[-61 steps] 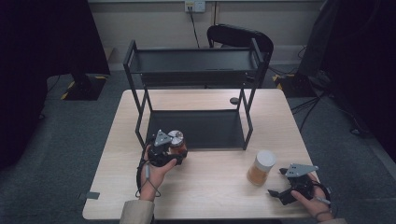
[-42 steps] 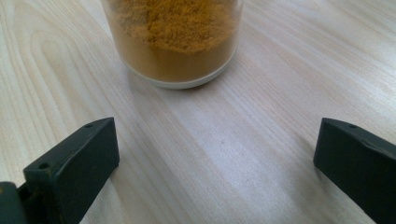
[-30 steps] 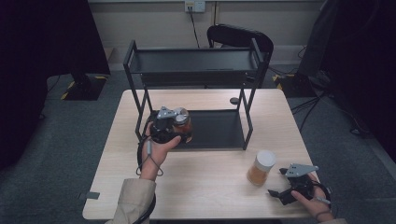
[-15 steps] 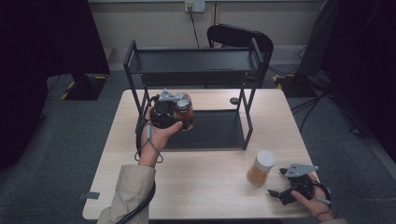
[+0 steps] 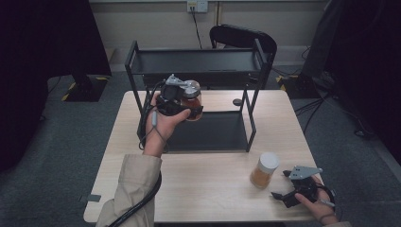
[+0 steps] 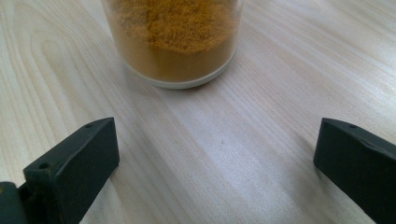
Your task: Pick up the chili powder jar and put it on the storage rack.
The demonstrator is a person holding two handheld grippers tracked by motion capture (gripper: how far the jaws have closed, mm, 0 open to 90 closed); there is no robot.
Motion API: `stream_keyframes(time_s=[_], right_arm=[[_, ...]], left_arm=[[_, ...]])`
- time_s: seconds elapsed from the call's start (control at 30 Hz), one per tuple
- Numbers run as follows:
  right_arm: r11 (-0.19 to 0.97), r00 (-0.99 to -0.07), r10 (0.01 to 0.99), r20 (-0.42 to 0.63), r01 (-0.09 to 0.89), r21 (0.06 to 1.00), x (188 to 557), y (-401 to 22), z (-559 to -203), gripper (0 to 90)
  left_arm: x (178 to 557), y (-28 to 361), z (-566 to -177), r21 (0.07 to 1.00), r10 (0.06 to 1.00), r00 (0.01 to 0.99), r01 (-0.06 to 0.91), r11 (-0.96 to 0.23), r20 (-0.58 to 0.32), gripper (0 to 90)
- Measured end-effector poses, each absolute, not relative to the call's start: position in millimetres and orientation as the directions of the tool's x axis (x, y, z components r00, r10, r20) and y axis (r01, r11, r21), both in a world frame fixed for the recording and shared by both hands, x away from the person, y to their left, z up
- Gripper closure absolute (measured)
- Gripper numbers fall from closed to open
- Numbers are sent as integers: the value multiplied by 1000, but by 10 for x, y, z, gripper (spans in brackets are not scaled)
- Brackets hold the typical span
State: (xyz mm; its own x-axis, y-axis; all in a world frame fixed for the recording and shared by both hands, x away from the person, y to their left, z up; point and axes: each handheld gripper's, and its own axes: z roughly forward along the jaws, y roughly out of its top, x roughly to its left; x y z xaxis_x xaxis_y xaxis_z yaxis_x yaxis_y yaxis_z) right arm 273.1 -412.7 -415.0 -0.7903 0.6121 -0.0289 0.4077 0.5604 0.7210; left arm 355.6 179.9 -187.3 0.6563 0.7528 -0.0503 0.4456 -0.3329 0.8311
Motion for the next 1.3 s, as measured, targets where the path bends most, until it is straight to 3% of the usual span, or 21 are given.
stream_keyframes(time_s=[1.3], right_arm=[[561,-790,612,-29,408,720,2732,-4128,-4149,0]], left_arm=[[3922,1549,-1000,832,754,657,426,-357,-13,302]])
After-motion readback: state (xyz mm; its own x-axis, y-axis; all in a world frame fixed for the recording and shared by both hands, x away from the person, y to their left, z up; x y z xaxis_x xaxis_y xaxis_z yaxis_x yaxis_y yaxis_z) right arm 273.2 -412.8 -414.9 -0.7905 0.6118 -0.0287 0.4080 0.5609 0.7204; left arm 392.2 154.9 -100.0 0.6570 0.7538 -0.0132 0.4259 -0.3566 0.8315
